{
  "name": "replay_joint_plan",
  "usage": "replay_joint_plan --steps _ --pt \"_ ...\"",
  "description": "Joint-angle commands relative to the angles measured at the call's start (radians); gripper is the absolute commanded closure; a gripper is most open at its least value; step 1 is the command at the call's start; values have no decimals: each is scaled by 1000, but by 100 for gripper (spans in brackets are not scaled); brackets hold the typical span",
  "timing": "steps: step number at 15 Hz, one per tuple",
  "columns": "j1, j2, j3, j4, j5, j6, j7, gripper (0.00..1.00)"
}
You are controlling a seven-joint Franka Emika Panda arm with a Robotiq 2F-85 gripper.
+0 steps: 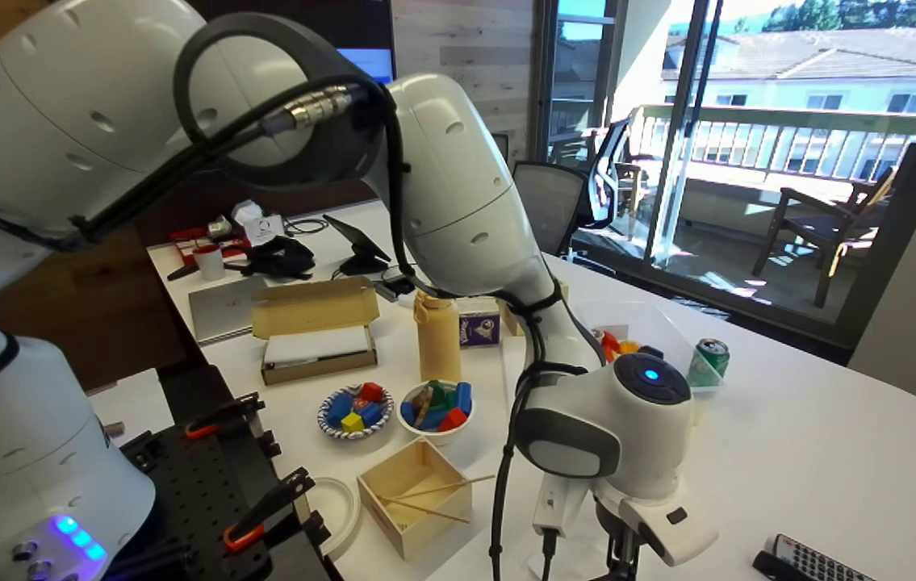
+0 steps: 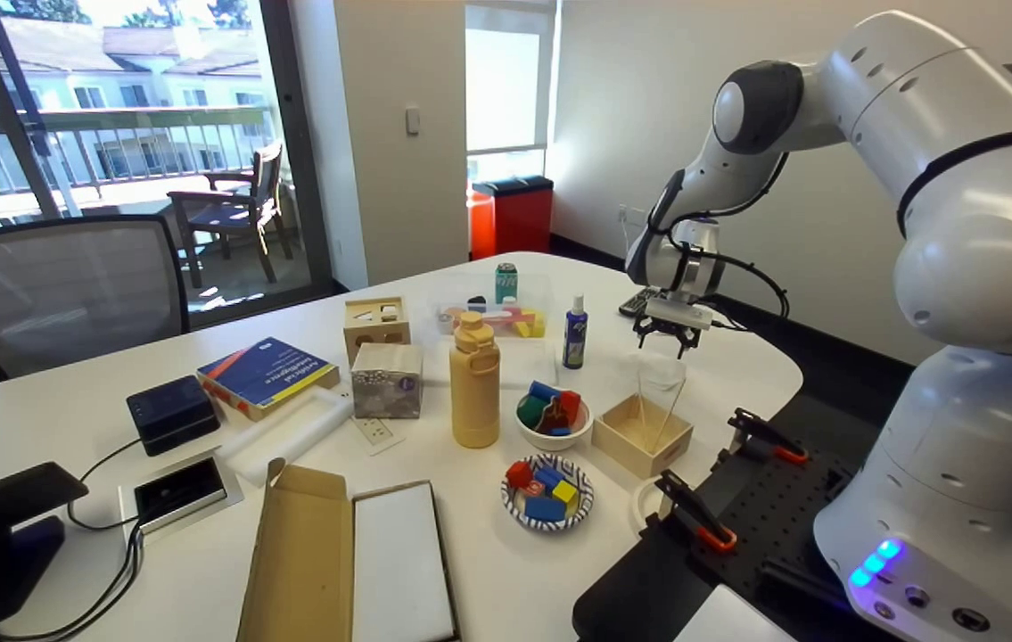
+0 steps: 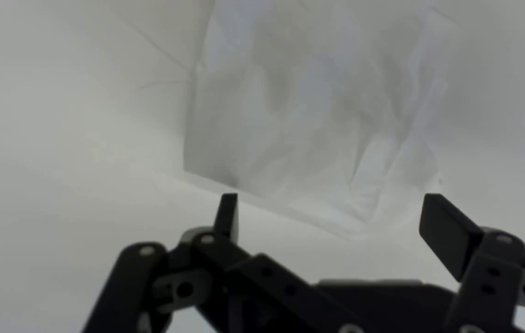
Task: Unfold the white napkin on the right.
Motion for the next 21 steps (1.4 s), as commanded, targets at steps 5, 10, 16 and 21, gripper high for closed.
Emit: replay_joint_plan --steps 5,10,16,21 --pt "16 66 -15 73 -64 -71 124 26" --pt "19 70 -18 86 -70 -77 137 64" --pt "18 36 -15 81 -64 -75 141 100" --pt "-6 -13 20 43 -43 -10 104 99"
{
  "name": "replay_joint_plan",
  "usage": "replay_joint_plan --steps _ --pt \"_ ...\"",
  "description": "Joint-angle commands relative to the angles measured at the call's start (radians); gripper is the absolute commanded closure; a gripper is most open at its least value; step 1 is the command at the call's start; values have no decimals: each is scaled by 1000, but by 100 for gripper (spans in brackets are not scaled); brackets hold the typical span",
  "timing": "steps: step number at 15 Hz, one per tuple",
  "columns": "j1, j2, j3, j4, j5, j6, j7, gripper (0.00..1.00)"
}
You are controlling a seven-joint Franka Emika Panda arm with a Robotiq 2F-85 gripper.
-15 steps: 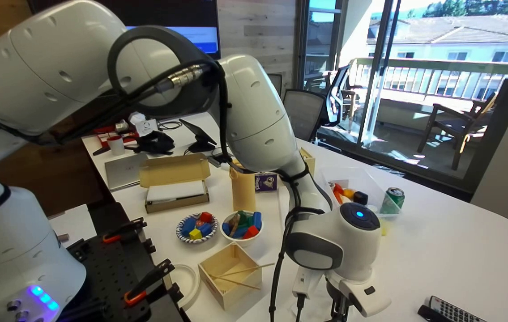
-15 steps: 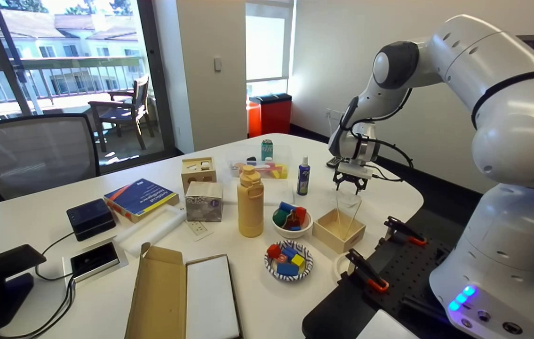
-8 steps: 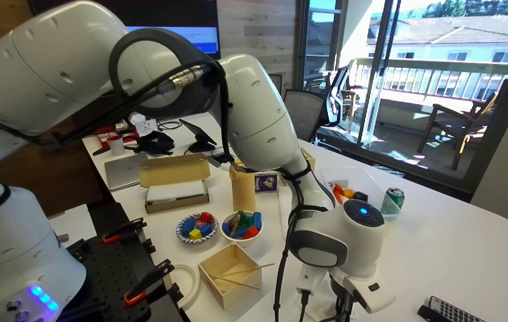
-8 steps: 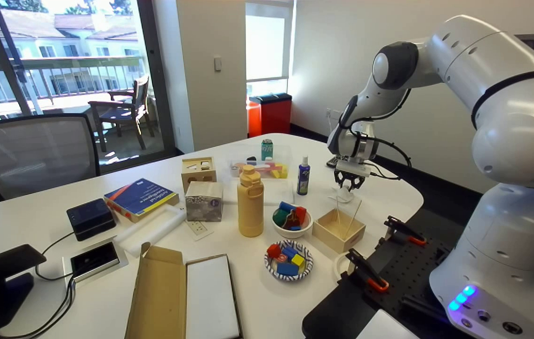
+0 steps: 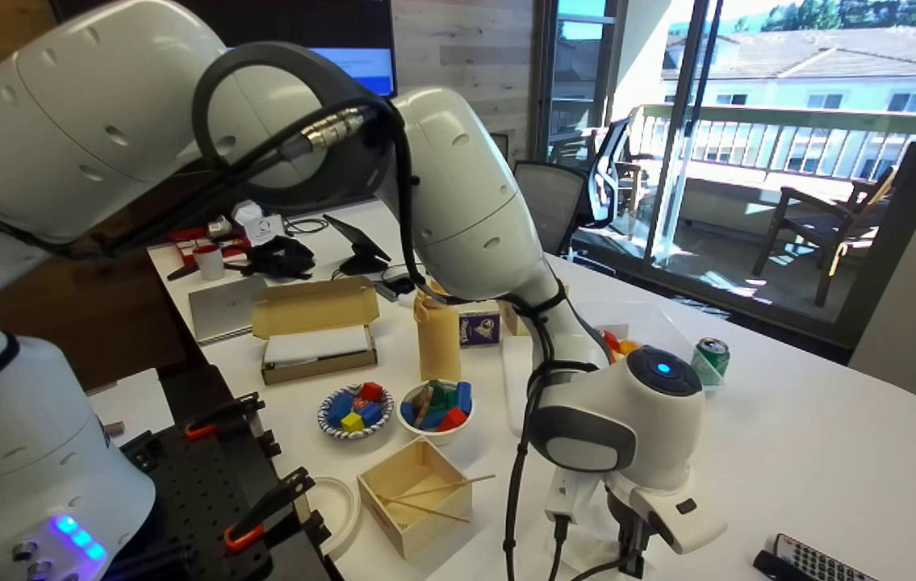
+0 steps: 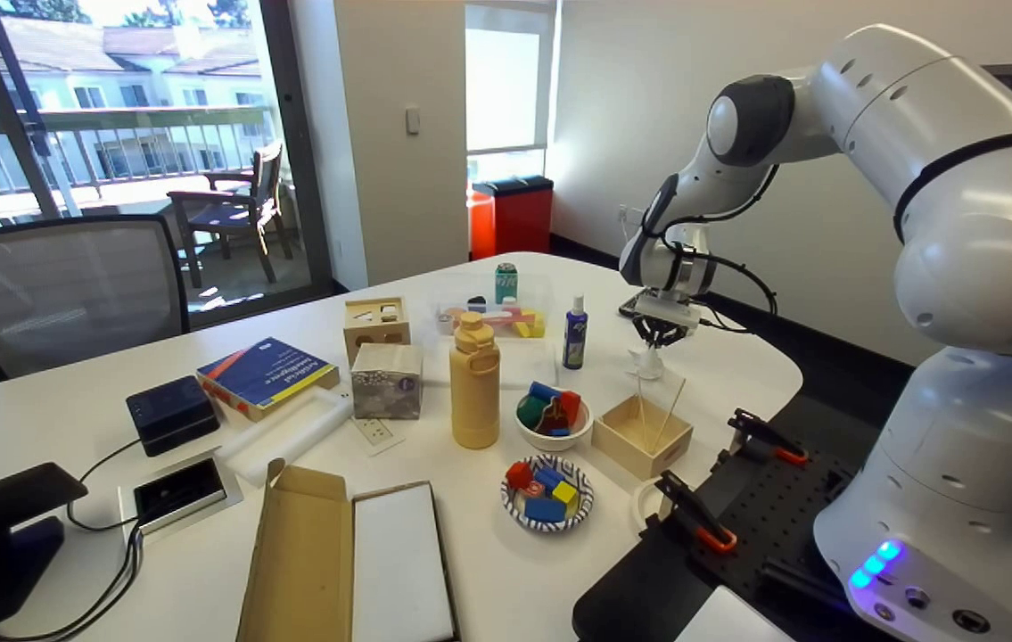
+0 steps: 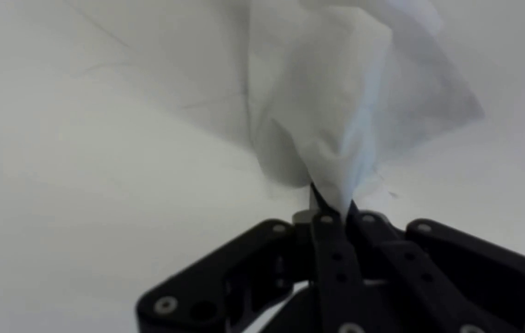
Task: Unfold the white napkin on the right.
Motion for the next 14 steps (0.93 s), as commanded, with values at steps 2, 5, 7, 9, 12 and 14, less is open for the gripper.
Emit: replay_joint_plan --steps 2,5,7,9,12,14 --pt "-35 -79 53 -65 16 90 -28 99" --pt "-103 -113 153 -129 39 295 -109 99" --pt "-181 -126 255 -189 14 480 -163 99" --pt "-278 -120 364 -246 -66 660 -163 99" --pt "-304 -98 354 -211 -211 707 -58 99" --pt "-332 -96 356 -221 -270 715 -23 99"
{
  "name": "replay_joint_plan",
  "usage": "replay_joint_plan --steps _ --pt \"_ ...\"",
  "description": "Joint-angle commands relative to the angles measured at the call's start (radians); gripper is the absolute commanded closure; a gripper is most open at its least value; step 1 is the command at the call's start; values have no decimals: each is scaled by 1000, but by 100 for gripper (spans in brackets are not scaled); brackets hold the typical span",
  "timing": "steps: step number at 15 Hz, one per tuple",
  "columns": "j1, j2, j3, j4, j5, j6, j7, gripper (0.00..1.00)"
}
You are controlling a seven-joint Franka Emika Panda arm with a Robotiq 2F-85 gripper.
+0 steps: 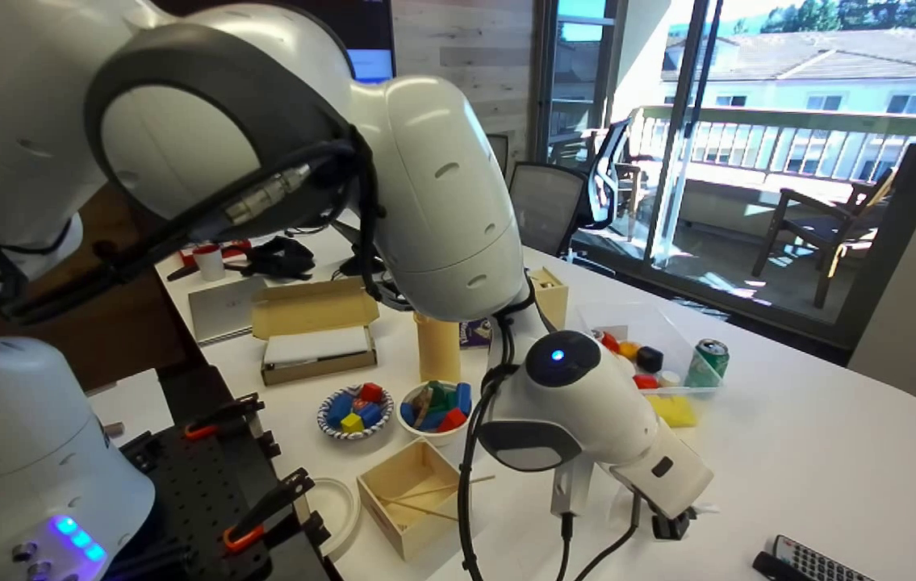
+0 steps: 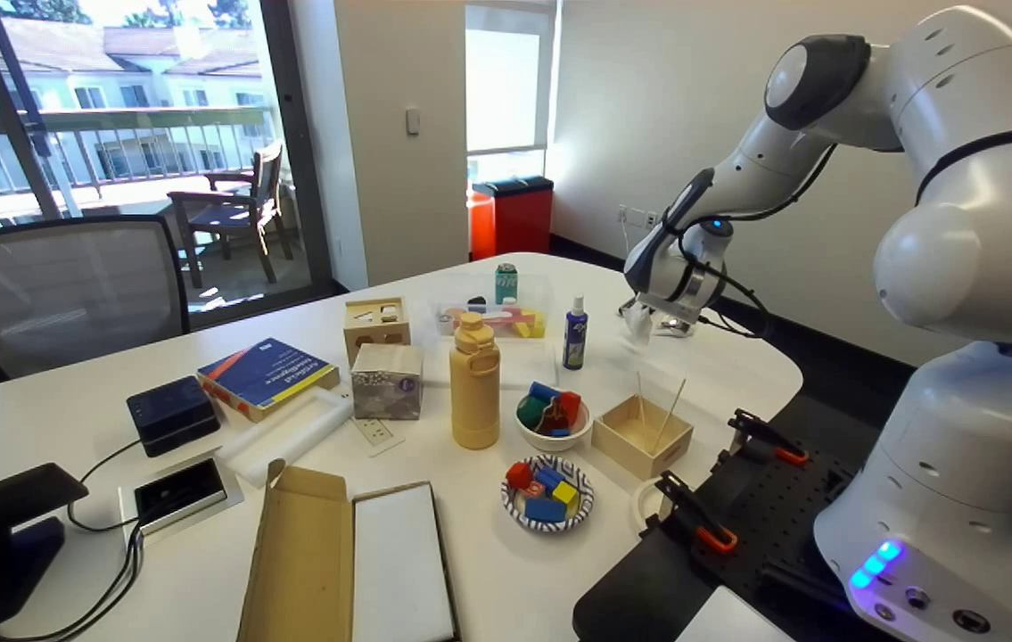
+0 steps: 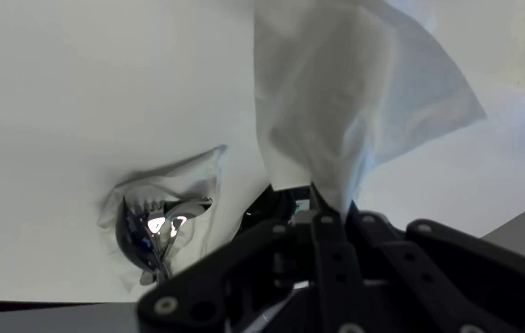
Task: Unfold the white napkin on the right.
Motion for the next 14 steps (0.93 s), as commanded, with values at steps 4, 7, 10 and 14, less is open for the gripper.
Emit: replay_joint_plan --steps 4,7,10,14 --pt "-54 -20 -4 8 -125 -4 85 99" --pt "-80 -36 20 -53 -153 -7 97 71" --pt "-126 -56 72 -147 -182 -27 110 49" --pt "-196 -76 141 -217 -204 -123 111 19"
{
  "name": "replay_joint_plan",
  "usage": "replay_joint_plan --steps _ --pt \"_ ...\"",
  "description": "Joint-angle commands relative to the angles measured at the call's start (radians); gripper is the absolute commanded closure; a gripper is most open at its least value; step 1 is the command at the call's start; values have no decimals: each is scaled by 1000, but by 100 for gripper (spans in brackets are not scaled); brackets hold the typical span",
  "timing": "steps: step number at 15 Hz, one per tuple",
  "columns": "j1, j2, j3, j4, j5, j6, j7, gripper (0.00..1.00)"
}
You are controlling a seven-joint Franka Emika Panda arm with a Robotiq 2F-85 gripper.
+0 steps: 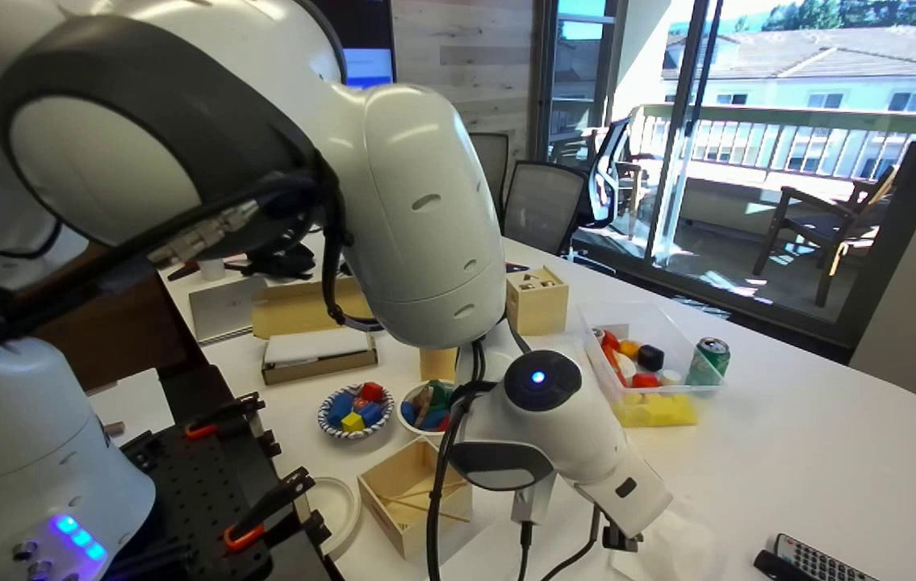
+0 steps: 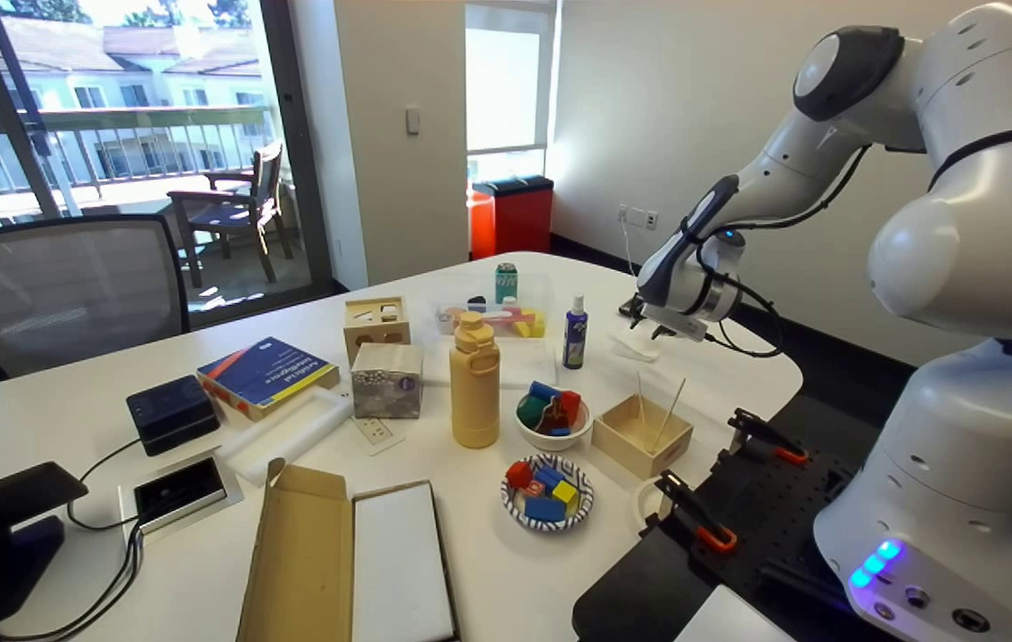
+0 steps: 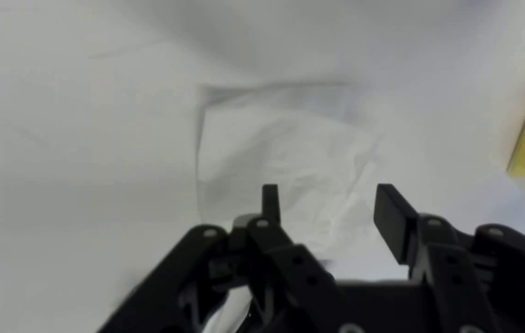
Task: Unfold the white napkin on the right.
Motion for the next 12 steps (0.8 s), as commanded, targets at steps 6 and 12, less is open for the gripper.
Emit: replay_joint_plan --steps 6,12 --pt "-152 -93 137 -113 0 -164 3 0" --pt "-66 -40 97 23 45 -257 4 0"
